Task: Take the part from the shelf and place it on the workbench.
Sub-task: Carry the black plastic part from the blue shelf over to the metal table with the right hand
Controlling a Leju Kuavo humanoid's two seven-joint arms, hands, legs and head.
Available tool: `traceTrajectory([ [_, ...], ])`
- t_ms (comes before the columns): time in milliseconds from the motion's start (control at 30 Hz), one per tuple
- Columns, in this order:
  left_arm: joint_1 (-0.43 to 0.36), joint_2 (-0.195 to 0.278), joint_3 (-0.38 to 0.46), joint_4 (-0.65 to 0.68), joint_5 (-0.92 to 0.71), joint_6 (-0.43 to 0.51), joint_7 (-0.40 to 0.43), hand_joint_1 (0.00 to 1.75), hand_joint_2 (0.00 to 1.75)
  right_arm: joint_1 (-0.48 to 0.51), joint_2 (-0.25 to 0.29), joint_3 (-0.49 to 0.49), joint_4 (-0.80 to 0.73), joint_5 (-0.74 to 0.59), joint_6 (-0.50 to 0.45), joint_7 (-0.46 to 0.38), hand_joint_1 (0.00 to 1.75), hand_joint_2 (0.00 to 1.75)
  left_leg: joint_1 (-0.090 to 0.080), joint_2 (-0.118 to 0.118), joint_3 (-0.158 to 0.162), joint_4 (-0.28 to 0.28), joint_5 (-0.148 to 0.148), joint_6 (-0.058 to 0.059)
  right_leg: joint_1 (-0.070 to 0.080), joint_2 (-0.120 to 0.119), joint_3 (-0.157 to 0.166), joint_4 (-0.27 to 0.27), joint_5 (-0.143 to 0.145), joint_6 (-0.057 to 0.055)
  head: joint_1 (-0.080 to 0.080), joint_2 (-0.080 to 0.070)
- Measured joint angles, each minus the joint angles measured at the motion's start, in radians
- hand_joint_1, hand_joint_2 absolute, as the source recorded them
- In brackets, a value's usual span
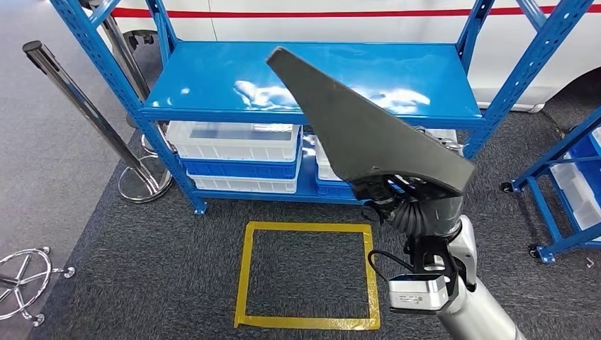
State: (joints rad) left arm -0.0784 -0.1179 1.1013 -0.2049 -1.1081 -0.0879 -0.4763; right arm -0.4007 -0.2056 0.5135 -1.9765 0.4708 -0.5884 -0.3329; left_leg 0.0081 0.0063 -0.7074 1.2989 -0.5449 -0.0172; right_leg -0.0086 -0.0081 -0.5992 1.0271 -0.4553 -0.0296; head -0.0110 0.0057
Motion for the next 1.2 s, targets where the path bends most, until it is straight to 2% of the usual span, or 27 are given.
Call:
traceTrajectory([
  [67, -0.001, 0.001, 0.0, 0.0, -0.003, -0.005, -0.002, 0.0, 0.0, 0.001, 0.0, 0.002, 0.001, 0.015, 0.001, 0.004, 1.75, 1.75, -0.003, -0.001, 0.092, -0.111, 0.046, 0.015, 0.002, 0.0, -0.018, 0.004, 0.013, 0.002, 0.0, 0.0],
  [133, -0.003, 0.003, 0.0, 0.0, -0.007, -0.008, -0.005, 0.0, 0.0, 0.002, 0.0, 0.003, 0.002, 0.034, -0.001, 0.007, 1.75, 1.75, -0.008, -0.003, 0.181, -0.245, 0.051, 0.03, 0.004, -0.001, -0.028, 0.006, 0.026, 0.01, 0.0, 0.0],
  [200, -0.005, 0.004, 0.0, 0.0, -0.011, -0.011, -0.011, 0.0, 0.0, 0.005, 0.0, 0.005, 0.002, 0.057, -0.004, 0.008, 1.75, 1.75, -0.013, -0.003, 0.206, -0.298, 0.046, 0.038, 0.002, -0.003, -0.034, 0.001, 0.043, 0.022, 0.0, 0.0],
  [267, -0.006, 0.001, 0.0, 0.0, -0.013, -0.015, -0.019, 0.0, 0.0, 0.011, 0.0, 0.006, 0.004, 0.079, -0.009, 0.008, 1.75, 1.75, -0.011, 0.0, 0.199, -0.32, 0.067, 0.047, 0.002, -0.002, -0.042, -0.004, 0.049, 0.034, 0.0, 0.0],
  [300, -0.006, -0.001, 0.0, 0.0, -0.012, -0.021, -0.023, 0.0, 0.0, 0.014, 0.0, 0.006, 0.005, 0.088, -0.011, 0.009, 1.75, 1.75, -0.008, 0.002, 0.193, -0.331, 0.08, 0.053, 0.003, 0.0, -0.05, 0.009, 0.027, 0.038, 0.001, 0.0],
  [333, -0.007, -0.003, 0.0, 0.0, -0.01, -0.027, -0.025, 0.0, 0.0, 0.017, -0.001, 0.006, 0.006, 0.095, -0.013, 0.009, 1.75, 1.75, -0.005, 0.005, 0.184, -0.34, 0.094, 0.058, 0.003, 0.002, -0.062, 0.04, -0.013, 0.042, 0.001, 0.0],
  [400, -0.008, -0.004, 0.0, 0.0, -0.008, -0.041, -0.027, 0.0, 0.0, 0.024, -0.002, 0.006, 0.01, 0.105, -0.019, 0.009, 1.75, 1.75, -0.006, 0.007, 0.158, -0.337, 0.114, 0.064, 0.0, 0.003, -0.089, 0.149, -0.109, 0.049, 0.002, 0.0],
  [433, -0.008, -0.004, 0.0, 0.0, -0.009, -0.044, -0.026, 0.0, 0.0, 0.028, -0.002, 0.006, 0.012, 0.108, -0.022, 0.009, 1.75, 1.75, -0.007, 0.007, 0.143, -0.332, 0.123, 0.063, -0.002, 0.003, -0.097, 0.205, -0.134, 0.053, 0.002, 0.0],
  [467, -0.008, -0.004, 0.0, 0.0, -0.011, -0.045, -0.024, 0.0, 0.0, 0.034, -0.002, 0.006, 0.013, 0.111, -0.024, 0.009, 1.75, 1.75, -0.007, 0.008, 0.127, -0.324, 0.13, 0.062, -0.004, 0.003, -0.095, 0.242, -0.135, 0.057, 0.001, 0.0],
  [500, -0.008, -0.005, -0.001, 0.0, -0.014, -0.046, -0.022, 0.0, 0.0, 0.039, -0.002, 0.006, 0.014, 0.114, -0.026, 0.009, 1.75, 1.75, -0.006, 0.008, 0.11, -0.315, 0.136, 0.06, -0.008, 0.003, -0.079, 0.251, -0.115, 0.061, 0.001, 0.0],
  [567, -0.008, -0.006, -0.001, 0.0, -0.018, -0.046, -0.017, 0.0, 0.0, 0.045, -0.003, 0.006, 0.015, 0.12, -0.03, 0.008, 1.75, 1.75, -0.003, 0.008, 0.074, -0.29, 0.146, 0.053, -0.015, 0.003, -0.008, 0.177, -0.067, 0.067, 0.001, 0.0],
  [600, -0.008, -0.006, -0.001, 0.0, -0.021, -0.046, -0.015, 0.0, 0.0, 0.046, -0.004, 0.006, 0.015, 0.123, -0.033, 0.008, 1.75, 1.75, -0.003, 0.007, 0.059, -0.277, 0.15, 0.048, -0.015, 0.004, 0.036, 0.114, -0.066, 0.068, 0.002, 0.0],
  [667, -0.008, -0.007, -0.003, 0.0, -0.025, -0.045, -0.013, 0.0, 0.0, 0.054, -0.004, 0.004, 0.014, 0.128, -0.045, 0.006, 1.75, 1.75, -0.005, 0.005, 0.042, -0.264, 0.162, 0.036, -0.01, 0.006, 0.085, 0.032, -0.086, 0.057, 0.001, 0.0],
  [767, -0.004, -0.008, -0.004, 0.001, -0.03, -0.044, -0.012, 0.0, 0.0, 0.07, -0.004, 0.0, 0.013, 0.129, -0.066, 0.0, 1.75, 1.75, -0.003, 0.001, 0.033, -0.266, 0.181, 0.018, -0.007, 0.006, 0.074, 0.015, -0.071, 0.028, 0.0, 0.0],
  [800, -0.003, -0.008, -0.004, 0.001, -0.03, -0.042, -0.013, 0.0, 0.0, 0.074, -0.004, -0.001, 0.013, 0.128, -0.071, -0.002, 1.75, 1.75, -0.002, 0.0, 0.026, -0.256, 0.162, 0.012, -0.009, 0.005, 0.063, 0.013, -0.058, 0.017, 0.0, 0.0],
  [833, -0.001, -0.008, -0.004, 0.001, -0.031, -0.041, -0.014, 0.0, 0.0, 0.078, -0.004, -0.001, 0.013, 0.126, -0.076, -0.005, 1.75, 1.75, 0.0, -0.002, 0.017, -0.23, 0.122, 0.006, -0.011, 0.004, 0.05, 0.01, -0.044, 0.009, 0.0, 0.0],
  [867, 0.0, -0.009, -0.004, 0.001, -0.031, -0.039, -0.016, 0.0, 0.0, 0.083, -0.004, -0.002, 0.012, 0.124, -0.081, -0.01, 1.75, 1.75, 0.003, -0.002, 0.005, -0.183, 0.064, 0.001, -0.012, 0.003, 0.036, 0.01, -0.03, 0.003, 0.0, 0.0],
  [900, 0.0, -0.009, -0.004, 0.001, -0.031, -0.037, -0.019, 0.0, 0.0, 0.089, -0.004, -0.002, 0.011, 0.121, -0.086, -0.014, 1.75, 1.75, 0.004, -0.002, -0.005, -0.122, 0.008, -0.003, -0.012, 0.003, 0.019, 0.01, -0.016, 0.0, 0.0, 0.0],
  [933, 0.0, -0.01, -0.004, 0.001, -0.031, -0.035, -0.023, 0.0, 0.0, 0.096, -0.004, -0.002, 0.01, 0.117, -0.09, -0.02, 1.75, 1.75, 0.005, -0.002, -0.013, -0.057, -0.031, -0.007, -0.011, 0.003, 0.001, 0.011, -0.002, -0.001, 0.0, 0.0],
  [967, 0.0, -0.01, -0.005, 0.001, -0.031, -0.033, -0.027, 0.0, 0.0, 0.103, -0.004, -0.003, 0.01, 0.113, -0.093, -0.025, 1.75, 1.75, 0.005, -0.002, -0.012, -0.006, -0.042, -0.009, -0.011, 0.003, -0.017, 0.012, 0.012, 0.0, 0.0, 0.0],
  [1000, -0.001, -0.01, -0.005, 0.001, -0.031, -0.031, -0.031, 0.0, 0.0, 0.109, -0.004, -0.003, 0.009, 0.11, -0.095, -0.029, 1.75, 1.75, 0.005, -0.002, 0.001, 0.019, -0.029, -0.01, -0.01, 0.003, -0.035, 0.013, 0.025, 0.001, 0.0, 0.0],
  [1033, -0.001, -0.01, -0.005, 0.001, -0.031, -0.029, -0.033, 0.0, 0.0, 0.114, -0.004, -0.004, 0.008, 0.107, -0.096, -0.032, 1.75, 1.75, 0.005, -0.002, 0.031, 0.009, 0.0, -0.007, -0.01, 0.003, -0.053, 0.014, 0.039, 0.003, 0.0, 0.0],
  [1067, -0.001, -0.01, -0.005, 0.001, -0.031, -0.027, -0.035, 0.0, 0.0, 0.117, -0.004, -0.004, 0.007, 0.106, -0.097, -0.033, 1.75, 1.75, 0.004, -0.003, 0.078, -0.036, 0.026, -0.002, -0.01, 0.003, -0.068, 0.014, 0.052, 0.005, 0.0, 0.0],
  [1100, -0.003, -0.009, -0.005, 0.001, -0.031, -0.026, -0.036, 0.0, 0.0, 0.119, -0.004, -0.005, 0.005, 0.105, -0.098, -0.034, 1.75, 1.75, 0.002, -0.004, 0.142, -0.111, 0.033, 0.006, -0.009, 0.003, -0.08, 0.015, 0.063, 0.009, 0.0, 0.0],
  [1133, -0.004, -0.008, -0.005, 0.001, -0.031, -0.025, -0.038, 0.0, 0.0, 0.121, -0.004, -0.007, 0.002, 0.104, -0.099, -0.035, 1.75, 1.75, -0.001, -0.005, 0.206, -0.199, 0.024, 0.013, -0.008, 0.003, -0.088, 0.015, 0.075, 0.013, 0.0, 0.0],
  [1167, -0.006, -0.007, -0.005, 0.001, -0.03, -0.024, -0.04, 0.0, 0.0, 0.124, -0.004, -0.009, -0.001, 0.103, -0.1, -0.038, 1.75, 1.75, -0.004, -0.006, 0.251, -0.268, 0.008, 0.017, -0.008, 0.002, -0.092, 0.012, 0.087, 0.018, 0.0, 0.0],
  [1200, -0.007, -0.007, -0.005, 0.001, -0.03, -0.023, -0.043, 0.0, 0.0, 0.128, -0.004, -0.012, -0.004, 0.102, -0.101, -0.042, 1.75, 1.75, -0.008, -0.007, 0.276, -0.312, -0.004, 0.021, -0.01, 0.0, -0.094, 0.006, 0.1, 0.024, 0.0, 0.0],
])
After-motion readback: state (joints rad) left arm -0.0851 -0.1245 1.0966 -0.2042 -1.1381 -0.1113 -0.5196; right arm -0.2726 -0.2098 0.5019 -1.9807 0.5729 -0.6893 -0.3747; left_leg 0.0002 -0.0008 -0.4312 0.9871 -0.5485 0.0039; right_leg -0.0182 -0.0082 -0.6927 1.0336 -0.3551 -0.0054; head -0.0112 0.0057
